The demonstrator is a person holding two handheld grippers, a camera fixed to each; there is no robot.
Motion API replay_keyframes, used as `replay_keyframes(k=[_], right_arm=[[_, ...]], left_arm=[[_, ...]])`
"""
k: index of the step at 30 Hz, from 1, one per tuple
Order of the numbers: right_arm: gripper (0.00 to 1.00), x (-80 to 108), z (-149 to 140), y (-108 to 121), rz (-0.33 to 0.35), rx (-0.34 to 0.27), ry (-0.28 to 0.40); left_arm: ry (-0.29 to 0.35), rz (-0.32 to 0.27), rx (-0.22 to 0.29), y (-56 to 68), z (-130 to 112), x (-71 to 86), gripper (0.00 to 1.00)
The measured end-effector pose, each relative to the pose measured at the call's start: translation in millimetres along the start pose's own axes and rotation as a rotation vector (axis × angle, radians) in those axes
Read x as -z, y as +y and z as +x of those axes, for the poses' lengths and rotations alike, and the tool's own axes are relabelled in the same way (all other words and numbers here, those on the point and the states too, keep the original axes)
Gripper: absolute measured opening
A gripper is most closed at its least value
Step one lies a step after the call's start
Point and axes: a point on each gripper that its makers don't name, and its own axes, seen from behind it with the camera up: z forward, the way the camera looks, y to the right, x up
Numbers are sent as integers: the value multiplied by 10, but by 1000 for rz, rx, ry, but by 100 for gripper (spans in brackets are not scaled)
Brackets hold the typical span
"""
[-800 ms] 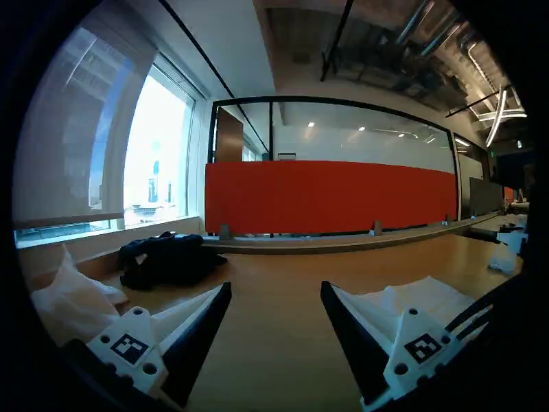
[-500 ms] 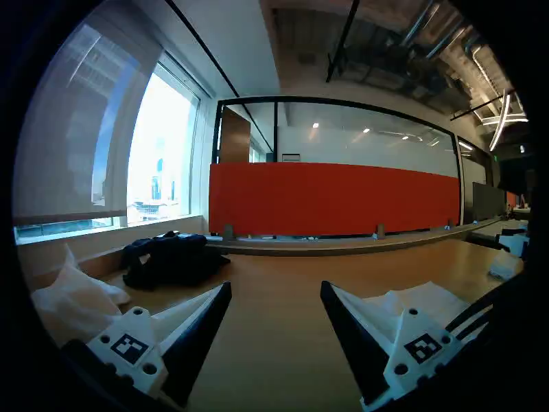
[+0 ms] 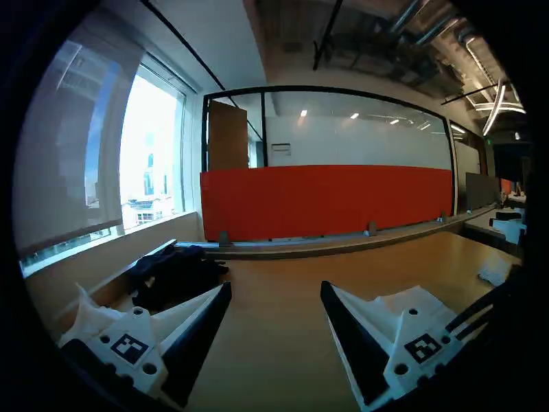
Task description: Fold towel
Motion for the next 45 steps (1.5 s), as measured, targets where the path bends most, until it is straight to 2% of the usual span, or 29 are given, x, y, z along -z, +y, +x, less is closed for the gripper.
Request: replay_keyframes(k=[5, 17, 22, 28, 32, 38, 41, 45], right_arm=[[100, 28, 160, -81, 17, 4, -27], [100, 166, 431, -114, 22, 5, -66], [100, 193, 442, -166, 48, 22, -89], [100, 231, 318, -299, 129, 65, -160], [100, 271, 193, -395, 198, 103, -227], [100, 378, 22, -555, 309, 156, -326], [100, 436, -44, -647, 366, 176, -364], [100, 473, -116, -707, 408, 194, -394]], left_arm=[[-44, -17, -28, 2, 125, 39, 96], [-84, -30, -19, -5, 355, 104, 96], [-99, -54, -31, 47, 400, 111, 96], [-145, -125, -76, 171, 361, 153, 96], [-200, -190, -115, 311, 261, 182, 96], [-276, -283, -147, 494, 113, 226, 96], [-293, -326, -157, 566, 75, 249, 96], [-312, -359, -174, 633, 4, 269, 96]])
